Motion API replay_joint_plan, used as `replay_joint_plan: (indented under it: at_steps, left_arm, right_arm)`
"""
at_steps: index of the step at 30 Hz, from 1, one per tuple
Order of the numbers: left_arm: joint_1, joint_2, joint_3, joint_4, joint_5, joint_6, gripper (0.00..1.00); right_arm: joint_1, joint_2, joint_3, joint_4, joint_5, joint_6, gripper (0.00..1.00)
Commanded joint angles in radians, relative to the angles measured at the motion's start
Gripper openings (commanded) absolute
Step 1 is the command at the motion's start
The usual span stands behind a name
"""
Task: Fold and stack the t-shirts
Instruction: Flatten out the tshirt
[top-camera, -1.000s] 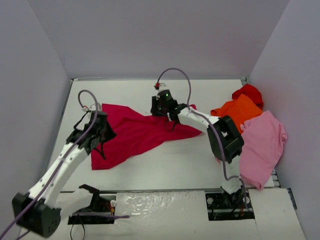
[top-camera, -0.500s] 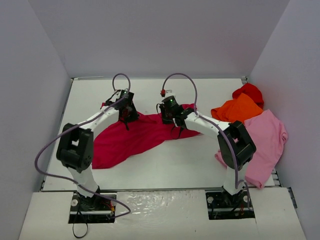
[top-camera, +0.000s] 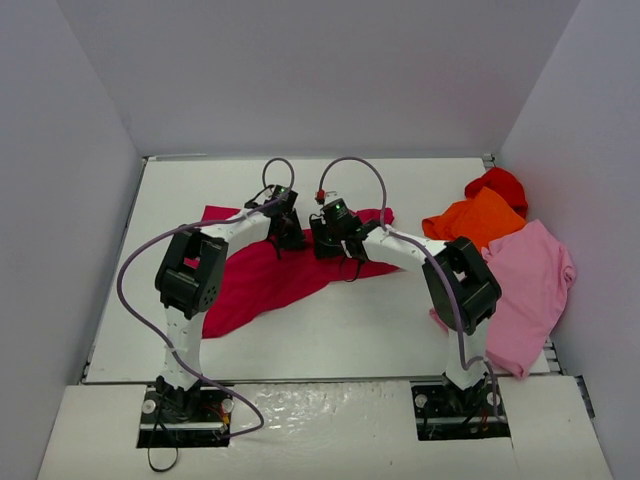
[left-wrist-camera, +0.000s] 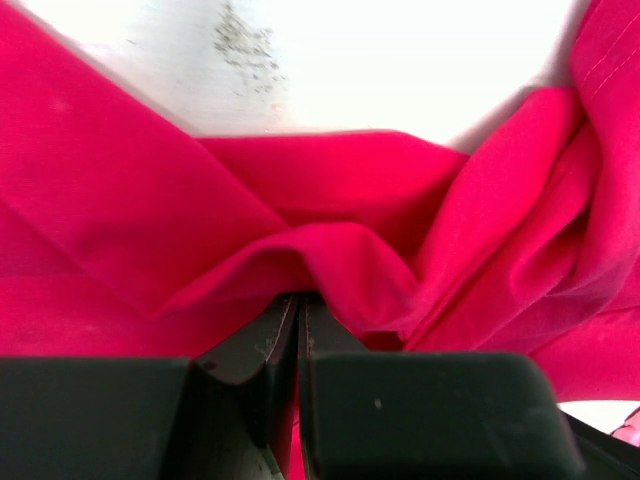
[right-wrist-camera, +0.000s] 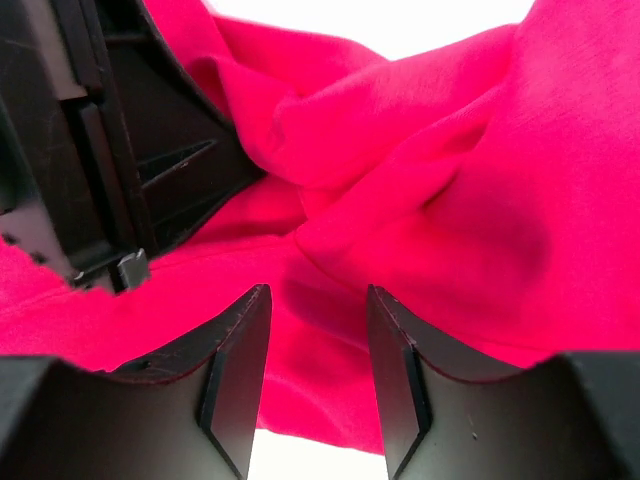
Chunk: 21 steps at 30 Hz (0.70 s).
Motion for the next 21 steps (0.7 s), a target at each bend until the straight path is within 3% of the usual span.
replay_joint_plan:
  at_steps: [1,7,8,10,15,21]
  left_arm:
    - [-0.005,-0.001,0.037,0.033,0.013,-0.016,0.00]
    - [-0.005,0.019,0.053,0.039,0.022,-0.019,0.00]
    - [-0.005,0.026,0.057,0.041,0.033,-0.022,0.00]
    - [-0.005,0.032,0.068,0.041,0.042,-0.022,0.00]
    - [-0.005,0.039,0.087,0.021,0.037,-0.005,0.00]
    - [-0.005,0.024,0.042,0.043,0.036,-0.006,0.00]
  right_arm:
    - [-0.003,0.027,0.020,0.022,-0.029,-0.003,0.40]
    - [-0.002,0.056,0.002,0.021,-0.036,-0.008,0.38]
    - [-0.003,0.059,-0.003,0.019,-0.034,-0.007,0.31]
    - [-0.001,0.055,-0.011,0.019,-0.035,-0.003,0.01]
    - [0.023,-0.004,-0.060,-0.004,-0.024,0.009,0.00]
    - [0.151,-0.181,-0.108,-0.146,0.196,0.026,0.00]
